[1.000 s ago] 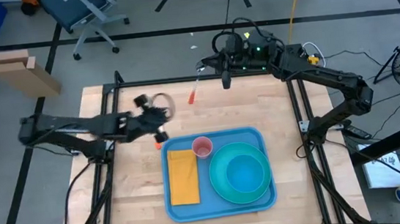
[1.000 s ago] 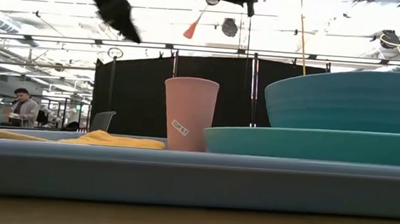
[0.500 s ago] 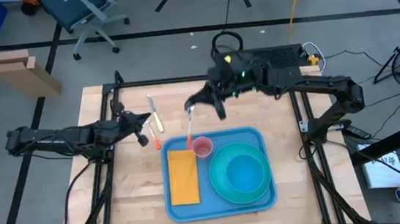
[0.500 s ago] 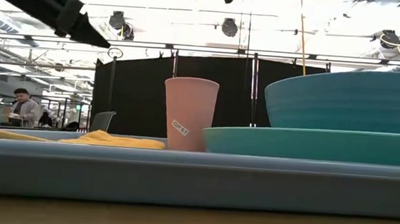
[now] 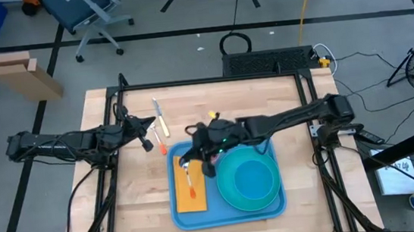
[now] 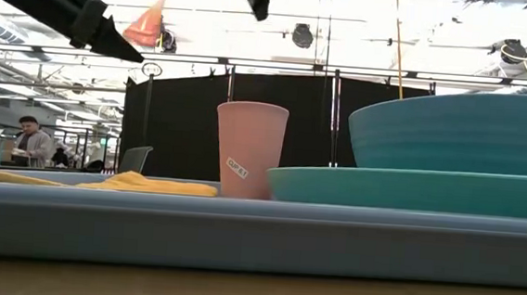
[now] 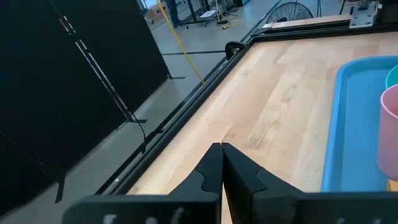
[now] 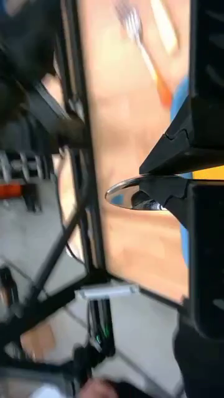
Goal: Set up tray
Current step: Put the orange spoon on the yellow napkin
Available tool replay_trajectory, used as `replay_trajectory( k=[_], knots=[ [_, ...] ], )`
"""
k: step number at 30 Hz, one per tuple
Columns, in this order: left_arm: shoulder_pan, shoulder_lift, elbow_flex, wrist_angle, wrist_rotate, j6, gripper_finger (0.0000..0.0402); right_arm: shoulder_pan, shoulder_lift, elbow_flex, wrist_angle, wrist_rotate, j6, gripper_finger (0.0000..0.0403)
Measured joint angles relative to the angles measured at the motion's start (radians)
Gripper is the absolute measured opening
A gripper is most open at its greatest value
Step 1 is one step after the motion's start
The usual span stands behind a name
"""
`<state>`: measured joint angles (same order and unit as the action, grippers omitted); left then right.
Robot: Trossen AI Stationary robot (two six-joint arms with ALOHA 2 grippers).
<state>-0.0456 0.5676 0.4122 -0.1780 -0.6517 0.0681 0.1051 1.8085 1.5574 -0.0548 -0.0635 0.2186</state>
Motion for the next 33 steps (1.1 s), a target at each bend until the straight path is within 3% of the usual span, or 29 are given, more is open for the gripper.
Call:
replay_trajectory(
  k=[2,6,10,15,19,30,33],
  knots=[
    [0.0,0.0,0.0,-0.001,0.0,0.0,0.0017,0.0,0.039,0.0,0.035,-0.018,0.03,0.0],
    [-0.001,0.0,0.0,-0.003,0.001,-0.009,0.0027,0.0,0.1,0.0,0.033,0.076,0.065,0.0],
    [-0.002,0.0,0.0,-0.003,0.003,-0.01,0.002,-0.001,0.138,0.001,0.074,0.095,0.123,0.0],
    [-0.002,0.0,0.0,-0.005,0.005,-0.008,0.0003,-0.009,0.154,-0.012,0.011,0.111,0.184,0.0],
    [-0.002,0.0,0.0,-0.004,0.021,-0.013,0.0016,-0.028,0.13,-0.013,-0.099,0.12,0.21,0.0],
    [-0.002,0.0,0.0,0.014,0.03,0.013,0.003,-0.039,0.12,0.052,-0.227,0.084,-0.014,0.0],
    [-0.002,0.0,0.0,0.019,0.033,0.013,0.003,-0.047,0.122,0.055,-0.214,0.019,0.002,0.0]
  ],
)
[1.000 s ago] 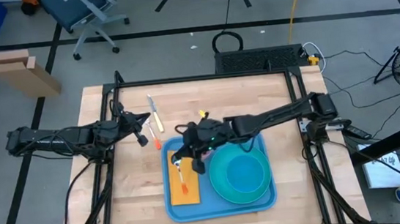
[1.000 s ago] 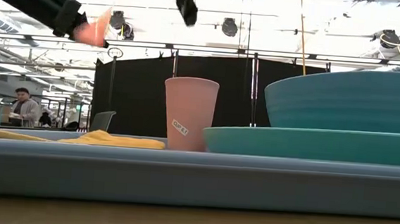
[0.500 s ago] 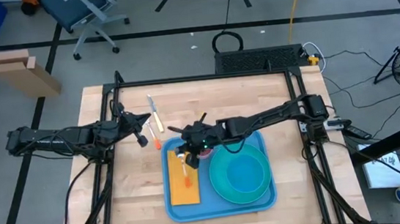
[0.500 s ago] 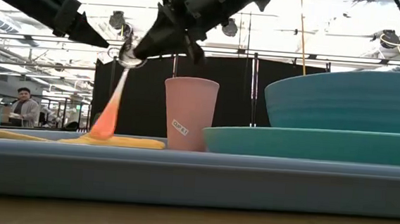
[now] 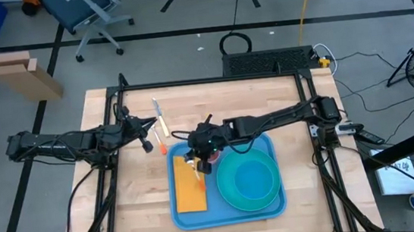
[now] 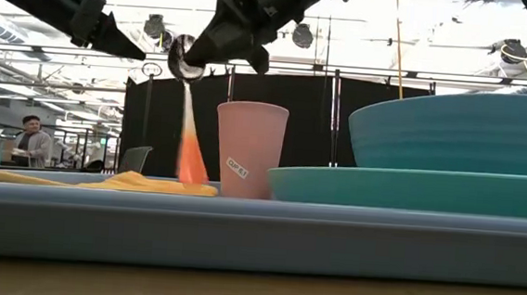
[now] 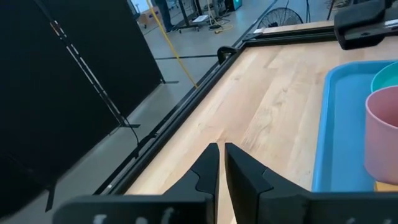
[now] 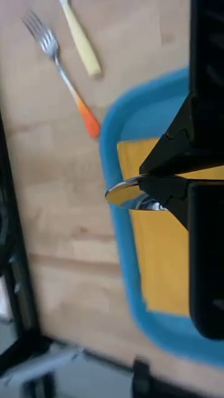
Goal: Set up tray
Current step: Put the orange spoon on the yellow napkin
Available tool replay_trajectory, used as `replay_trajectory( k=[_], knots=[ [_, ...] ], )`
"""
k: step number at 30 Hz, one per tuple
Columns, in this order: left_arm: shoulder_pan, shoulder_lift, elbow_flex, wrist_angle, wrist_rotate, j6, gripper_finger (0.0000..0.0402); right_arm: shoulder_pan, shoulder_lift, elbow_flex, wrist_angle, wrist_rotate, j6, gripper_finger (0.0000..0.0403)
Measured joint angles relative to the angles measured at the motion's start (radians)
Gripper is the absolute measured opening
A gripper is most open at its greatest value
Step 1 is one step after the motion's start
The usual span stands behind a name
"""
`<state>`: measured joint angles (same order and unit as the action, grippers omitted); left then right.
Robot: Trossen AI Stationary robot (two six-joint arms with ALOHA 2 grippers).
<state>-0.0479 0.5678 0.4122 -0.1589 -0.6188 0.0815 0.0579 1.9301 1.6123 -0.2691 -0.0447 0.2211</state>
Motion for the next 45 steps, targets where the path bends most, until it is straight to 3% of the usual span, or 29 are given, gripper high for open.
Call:
replay_trajectory(
  k=[8,22,45],
  knots=[
    [0.0,0.0,0.0,-0.002,0.017,0.006,0.0031,-0.005,0.064,0.002,0.122,-0.037,0.147,0.0],
    [0.0,0.0,0.0,-0.012,0.039,0.011,0.0031,-0.015,0.126,0.002,0.075,0.047,0.255,0.0],
    [0.0,0.0,0.0,-0.021,0.04,0.011,0.0031,-0.001,0.126,0.002,0.039,0.017,0.368,0.0]
  ],
)
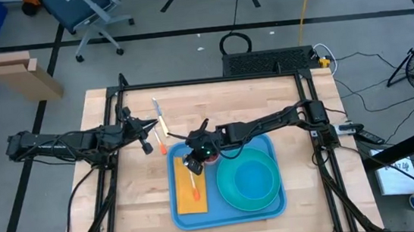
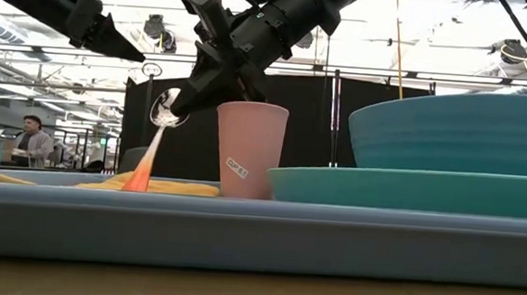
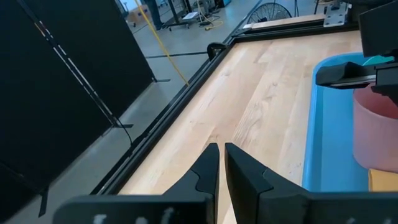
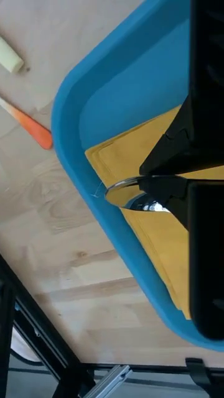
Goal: Set up tray
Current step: Put the orange spoon on the yellow napkin
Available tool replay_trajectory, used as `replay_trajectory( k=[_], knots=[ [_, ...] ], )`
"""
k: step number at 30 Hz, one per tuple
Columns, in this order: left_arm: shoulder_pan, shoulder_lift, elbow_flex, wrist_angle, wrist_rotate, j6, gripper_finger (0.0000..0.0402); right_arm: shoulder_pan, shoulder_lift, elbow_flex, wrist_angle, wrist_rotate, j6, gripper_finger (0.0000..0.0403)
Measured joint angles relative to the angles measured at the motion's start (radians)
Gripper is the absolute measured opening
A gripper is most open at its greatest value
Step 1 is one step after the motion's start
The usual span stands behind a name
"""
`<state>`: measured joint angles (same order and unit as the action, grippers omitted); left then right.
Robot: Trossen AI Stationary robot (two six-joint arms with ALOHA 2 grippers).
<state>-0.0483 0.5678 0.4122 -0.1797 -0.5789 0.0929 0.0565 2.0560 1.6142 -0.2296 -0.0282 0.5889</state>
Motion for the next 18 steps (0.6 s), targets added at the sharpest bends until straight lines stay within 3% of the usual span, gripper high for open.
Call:
replay_trajectory(
  k=[14,18],
  knots=[
    [0.0,0.0,0.0,-0.003,0.003,0.0,0.0031,0.014,-0.075,-0.002,-0.012,-0.023,0.055,0.0],
    [0.0,0.0,0.0,-0.003,0.003,0.0,0.0031,0.046,-0.075,-0.003,-0.03,0.024,0.046,0.0]
  ],
)
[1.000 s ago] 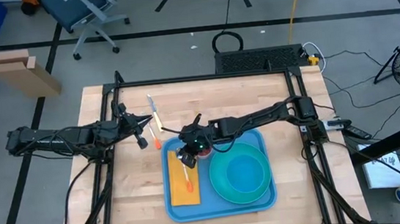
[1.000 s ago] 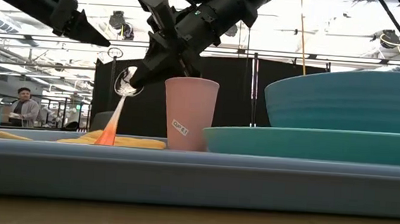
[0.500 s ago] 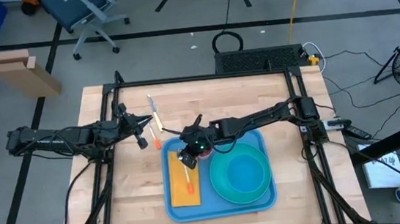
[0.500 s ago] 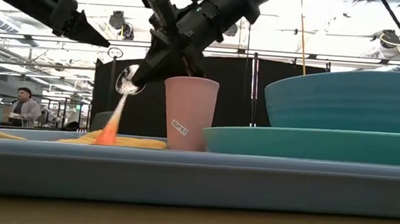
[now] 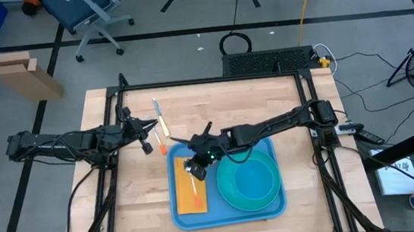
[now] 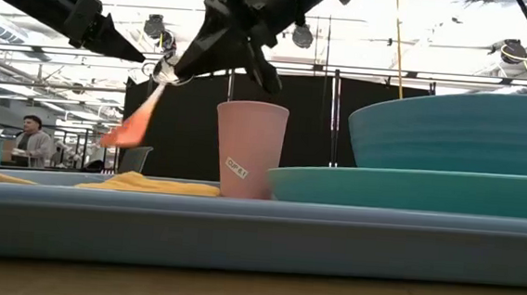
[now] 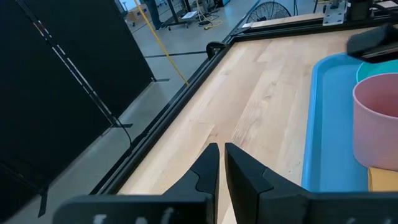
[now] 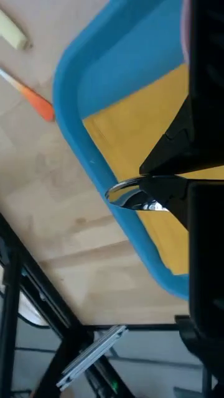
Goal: Set up tray
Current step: Put the orange spoon on the yellow napkin
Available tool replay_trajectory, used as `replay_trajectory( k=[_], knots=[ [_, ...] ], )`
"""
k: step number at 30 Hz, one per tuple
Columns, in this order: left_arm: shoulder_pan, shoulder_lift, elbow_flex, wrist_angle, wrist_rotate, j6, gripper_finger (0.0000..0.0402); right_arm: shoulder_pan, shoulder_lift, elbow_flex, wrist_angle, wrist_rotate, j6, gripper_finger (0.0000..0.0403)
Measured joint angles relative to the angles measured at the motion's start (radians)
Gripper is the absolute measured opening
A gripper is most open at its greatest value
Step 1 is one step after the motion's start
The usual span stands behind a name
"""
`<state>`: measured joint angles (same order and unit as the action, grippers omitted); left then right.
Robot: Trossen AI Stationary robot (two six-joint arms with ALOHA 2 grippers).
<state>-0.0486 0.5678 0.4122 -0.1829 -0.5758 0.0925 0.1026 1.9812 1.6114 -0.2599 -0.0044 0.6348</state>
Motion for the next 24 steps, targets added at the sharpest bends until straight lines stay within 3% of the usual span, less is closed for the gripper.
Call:
replay_trajectory(
  k=[10,24],
  knots=[
    [0.0,0.0,0.0,0.0,0.0,-0.002,0.0031,0.01,0.0,-0.079,0.074,0.083,-0.01,0.0],
    [0.0,0.0,0.0,0.0,0.001,-0.001,0.0031,-0.016,-0.001,-0.122,0.076,0.08,-0.067,0.0]
  ],
)
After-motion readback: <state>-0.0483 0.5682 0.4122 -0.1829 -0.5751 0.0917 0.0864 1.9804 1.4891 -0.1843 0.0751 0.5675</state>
